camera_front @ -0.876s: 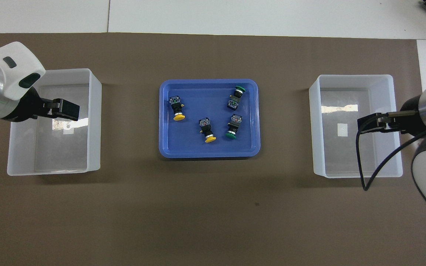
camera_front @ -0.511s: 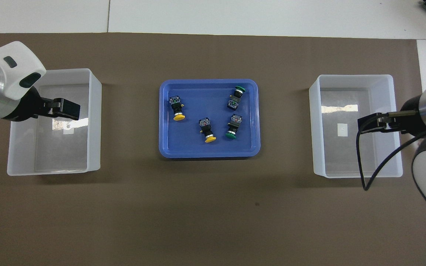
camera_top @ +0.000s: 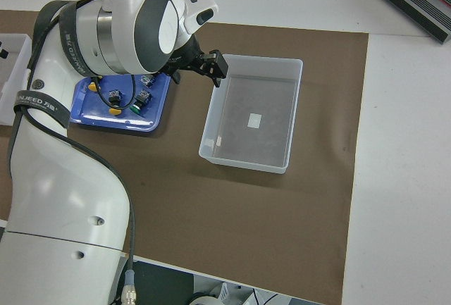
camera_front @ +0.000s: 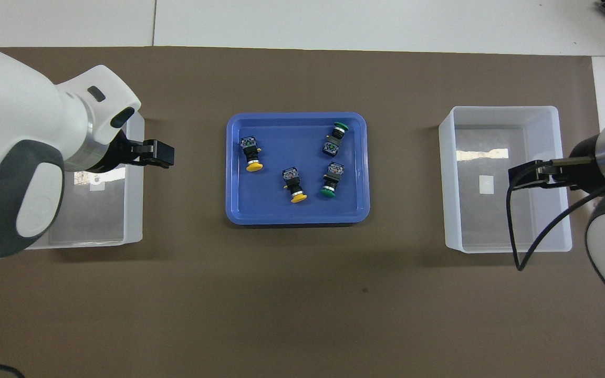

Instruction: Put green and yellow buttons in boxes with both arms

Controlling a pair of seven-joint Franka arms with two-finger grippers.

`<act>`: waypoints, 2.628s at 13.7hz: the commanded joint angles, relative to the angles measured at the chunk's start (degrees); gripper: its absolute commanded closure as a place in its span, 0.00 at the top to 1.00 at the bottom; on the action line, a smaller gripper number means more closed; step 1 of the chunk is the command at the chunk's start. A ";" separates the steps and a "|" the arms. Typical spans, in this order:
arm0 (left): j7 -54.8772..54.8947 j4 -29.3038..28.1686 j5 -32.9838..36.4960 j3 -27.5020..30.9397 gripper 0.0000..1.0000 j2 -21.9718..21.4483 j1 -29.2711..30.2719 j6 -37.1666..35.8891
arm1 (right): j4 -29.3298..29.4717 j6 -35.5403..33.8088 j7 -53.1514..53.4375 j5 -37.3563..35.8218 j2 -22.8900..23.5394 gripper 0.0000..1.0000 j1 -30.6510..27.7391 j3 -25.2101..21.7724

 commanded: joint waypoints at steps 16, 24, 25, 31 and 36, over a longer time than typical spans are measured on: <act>-29.27 -8.22 -0.66 0.92 0.97 16.06 -14.21 37.44 | -7.11 21.22 0.83 0.25 3.85 1.00 2.80 0.21; -32.97 -8.66 -0.66 0.92 0.96 21.42 -17.46 46.23 | -5.36 36.25 10.77 -0.01 15.71 1.00 12.12 0.21; -32.97 -8.84 -0.66 0.92 0.96 21.69 -17.55 46.68 | -1.96 36.44 11.12 0.08 18.69 1.00 13.08 0.21; -32.89 -11.73 -0.57 0.92 0.76 21.87 -17.91 50.46 | 3.42 40.93 22.63 -0.80 27.50 1.00 17.12 0.21; -32.71 -12.44 -0.66 0.92 0.59 21.70 -17.91 50.55 | 9.49 41.19 27.19 -2.46 34.70 1.00 19.41 0.03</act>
